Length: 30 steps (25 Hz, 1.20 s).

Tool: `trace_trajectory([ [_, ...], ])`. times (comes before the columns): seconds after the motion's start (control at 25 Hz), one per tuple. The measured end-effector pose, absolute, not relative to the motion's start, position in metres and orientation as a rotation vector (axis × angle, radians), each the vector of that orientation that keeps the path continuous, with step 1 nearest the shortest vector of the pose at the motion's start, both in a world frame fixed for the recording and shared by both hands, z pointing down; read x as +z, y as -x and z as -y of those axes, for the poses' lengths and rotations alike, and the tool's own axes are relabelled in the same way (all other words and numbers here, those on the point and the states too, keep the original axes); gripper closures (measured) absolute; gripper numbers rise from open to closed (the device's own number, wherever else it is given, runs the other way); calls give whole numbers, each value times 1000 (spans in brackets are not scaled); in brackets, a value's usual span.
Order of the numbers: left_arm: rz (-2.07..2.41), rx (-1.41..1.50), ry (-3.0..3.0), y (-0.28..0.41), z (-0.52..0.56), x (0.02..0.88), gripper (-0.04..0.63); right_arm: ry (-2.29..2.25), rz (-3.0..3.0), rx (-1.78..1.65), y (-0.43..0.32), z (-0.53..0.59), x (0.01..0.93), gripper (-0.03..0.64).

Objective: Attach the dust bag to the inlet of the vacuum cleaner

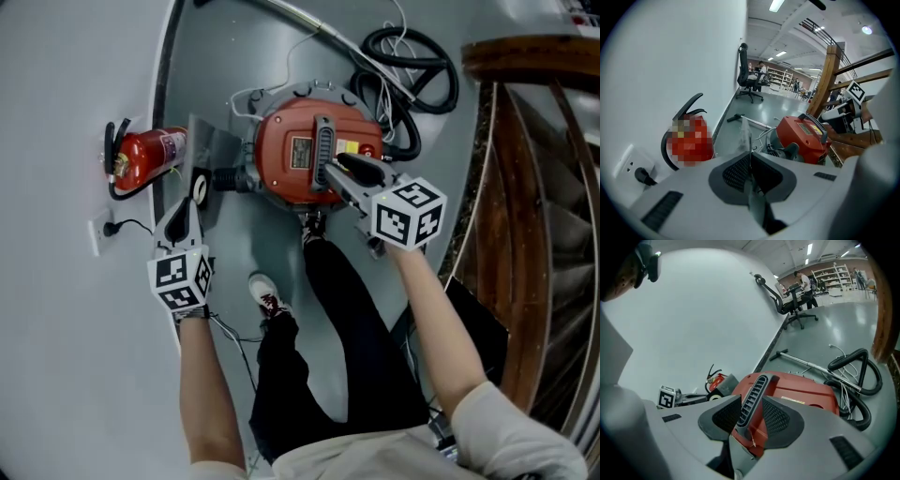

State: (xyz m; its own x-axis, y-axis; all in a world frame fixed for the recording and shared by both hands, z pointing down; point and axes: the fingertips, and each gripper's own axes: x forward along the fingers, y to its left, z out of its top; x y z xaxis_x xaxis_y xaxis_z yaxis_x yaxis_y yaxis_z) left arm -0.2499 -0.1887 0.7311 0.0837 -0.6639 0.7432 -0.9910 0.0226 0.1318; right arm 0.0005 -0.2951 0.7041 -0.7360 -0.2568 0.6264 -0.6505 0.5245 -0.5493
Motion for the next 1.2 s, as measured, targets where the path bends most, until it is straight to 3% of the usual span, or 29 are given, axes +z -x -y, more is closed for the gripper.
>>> trace_trajectory([
  [0.68, 1589, 636, -1739, 237, 183, 769, 578, -759, 2349, 1203, 6, 294, 712, 482],
  [1.2, 1612, 384, -1691, 232, 199, 769, 580, -727, 2346, 1112, 7, 293, 714, 482],
])
